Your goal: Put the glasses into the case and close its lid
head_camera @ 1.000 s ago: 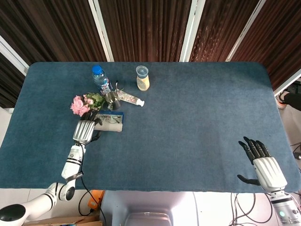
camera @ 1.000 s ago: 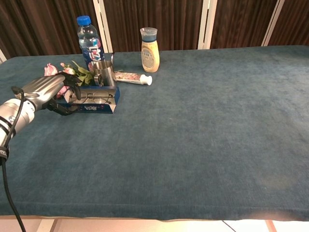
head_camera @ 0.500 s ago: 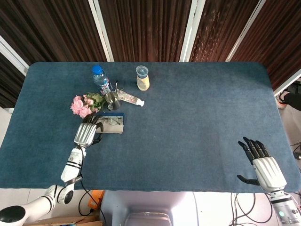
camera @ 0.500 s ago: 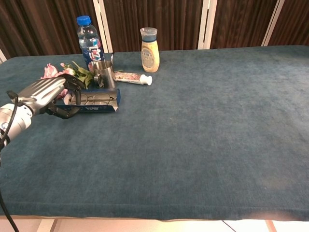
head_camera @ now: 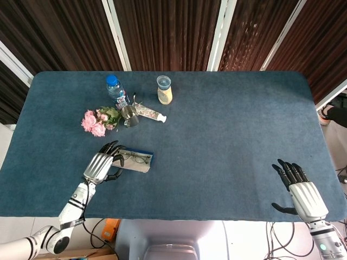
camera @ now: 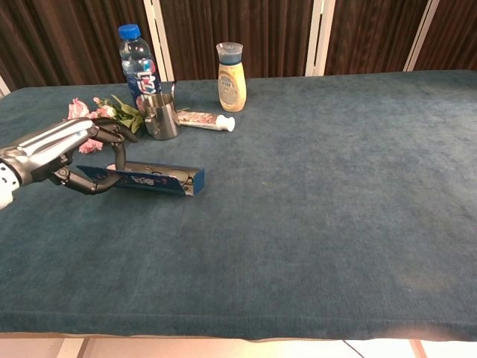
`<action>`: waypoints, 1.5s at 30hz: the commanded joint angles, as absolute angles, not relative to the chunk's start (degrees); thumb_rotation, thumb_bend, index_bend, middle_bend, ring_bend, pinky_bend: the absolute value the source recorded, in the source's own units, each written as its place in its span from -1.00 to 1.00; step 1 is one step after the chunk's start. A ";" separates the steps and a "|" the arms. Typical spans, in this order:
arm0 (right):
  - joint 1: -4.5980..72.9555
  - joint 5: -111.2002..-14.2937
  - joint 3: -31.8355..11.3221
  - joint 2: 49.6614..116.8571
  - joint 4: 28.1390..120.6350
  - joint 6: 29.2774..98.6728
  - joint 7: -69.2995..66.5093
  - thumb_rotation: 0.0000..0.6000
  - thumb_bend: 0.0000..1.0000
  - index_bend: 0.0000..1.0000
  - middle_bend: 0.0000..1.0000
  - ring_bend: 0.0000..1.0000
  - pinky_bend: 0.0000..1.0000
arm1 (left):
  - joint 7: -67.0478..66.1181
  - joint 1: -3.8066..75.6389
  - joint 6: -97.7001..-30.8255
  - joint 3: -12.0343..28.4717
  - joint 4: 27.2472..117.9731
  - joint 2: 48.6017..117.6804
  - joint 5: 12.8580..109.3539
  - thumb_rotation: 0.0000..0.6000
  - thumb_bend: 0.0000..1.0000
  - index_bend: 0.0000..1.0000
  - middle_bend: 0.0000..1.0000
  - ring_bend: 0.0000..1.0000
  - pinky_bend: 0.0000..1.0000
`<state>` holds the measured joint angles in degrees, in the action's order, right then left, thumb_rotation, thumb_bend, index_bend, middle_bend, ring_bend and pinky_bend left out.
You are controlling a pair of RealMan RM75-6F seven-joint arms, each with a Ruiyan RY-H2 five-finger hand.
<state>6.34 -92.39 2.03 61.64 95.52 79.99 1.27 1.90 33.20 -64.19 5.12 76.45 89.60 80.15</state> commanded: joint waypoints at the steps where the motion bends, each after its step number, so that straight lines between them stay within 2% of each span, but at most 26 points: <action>1: 6.37 -92.36 2.02 61.64 95.51 79.94 1.28 1.00 -0.50 -1.00 -1.00 -1.00 -1.00 | -0.12 33.97 -60.37 6.37 78.50 88.20 76.29 1.00 0.46 0.41 -0.60 -0.86 -0.72; 10: 6.41 -91.70 1.67 61.46 95.42 79.92 0.82 1.00 -0.50 -1.00 -1.00 -1.00 -1.00 | -2.06 36.80 -56.70 10.15 74.08 92.64 70.75 1.00 0.44 0.41 -0.59 -0.85 -0.71; 20: 6.46 -91.45 1.55 61.31 95.46 79.85 0.56 1.00 -0.50 -1.00 -1.00 -1.00 -1.00 | -2.70 38.57 -54.55 11.90 68.73 95.55 67.99 1.00 0.24 0.40 -0.59 -0.84 -0.71; 27: 6.50 -91.34 1.51 61.25 95.44 79.77 0.49 1.00 -0.50 -1.00 -1.00 -1.00 -1.00 | -2.69 39.24 -54.09 12.48 66.23 96.89 67.34 1.00 0.22 0.38 -0.58 -0.84 -0.71; 29: 6.50 -91.29 1.48 61.23 95.47 79.76 0.49 1.00 -0.50 -1.00 -1.00 -1.00 -1.00 | -2.68 39.41 -53.93 12.65 65.49 97.30 67.09 1.00 0.20 0.28 -0.59 -0.83 -0.71; 33: 6.48 -91.27 1.45 61.17 95.49 79.83 0.34 1.00 -0.50 -1.00 -1.00 -1.00 -1.00 | -2.51 39.67 -54.15 12.98 63.16 98.49 66.87 1.00 0.07 -0.14 -0.61 -0.83 -0.71; 37: 6.48 -91.25 1.44 61.12 95.49 79.83 0.30 1.00 -0.50 -1.00 -1.00 -1.00 -1.00 | -3.65 39.81 -53.97 12.92 61.60 99.09 66.40 1.00 -0.10 -0.46 -0.68 -0.84 -0.71; 45: 6.45 -91.35 1.51 61.16 95.55 79.85 0.42 1.00 -0.50 -1.00 -1.00 -1.00 -1.00 | -4.53 39.45 -55.24 13.17 62.01 98.62 66.48 1.00 -0.17 -0.72 -0.85 -0.87 -0.71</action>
